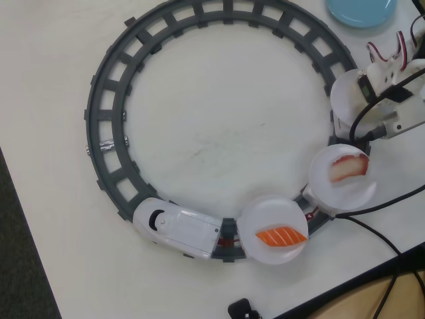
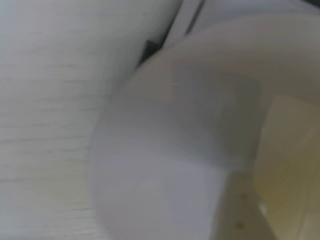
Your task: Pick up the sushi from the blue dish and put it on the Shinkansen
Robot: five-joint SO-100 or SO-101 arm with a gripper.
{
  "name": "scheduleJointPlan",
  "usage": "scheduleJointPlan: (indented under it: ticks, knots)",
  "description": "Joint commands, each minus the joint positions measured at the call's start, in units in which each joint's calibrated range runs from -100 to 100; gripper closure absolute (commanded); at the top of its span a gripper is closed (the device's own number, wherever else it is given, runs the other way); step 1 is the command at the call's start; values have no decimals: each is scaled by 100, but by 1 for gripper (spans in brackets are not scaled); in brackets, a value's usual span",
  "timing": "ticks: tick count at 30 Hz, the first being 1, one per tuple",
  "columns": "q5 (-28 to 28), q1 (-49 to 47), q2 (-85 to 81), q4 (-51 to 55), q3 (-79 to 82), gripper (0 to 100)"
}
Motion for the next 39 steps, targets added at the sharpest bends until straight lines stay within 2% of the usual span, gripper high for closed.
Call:
scheduleJointPlan:
  ticks: [1,8,14,17,19,23,27,31,39]
  knots:
    - [-26,-18,-95,167,-11,95]
    - [-16,-36,-362,210,582,81]
    - [-73,-27,-1682,158,869,71]
    - [-545,52,-2917,141,734,69]
    - [-1070,166,-3920,167,725,69]
    - [-2019,1284,-5882,167,1156,69]
    - [-2360,2719,-7644,133,2386,69]
    - [-2522,3512,-9272,158,3966,69]
    - [-2475,4550,-8955,-150,5573,70]
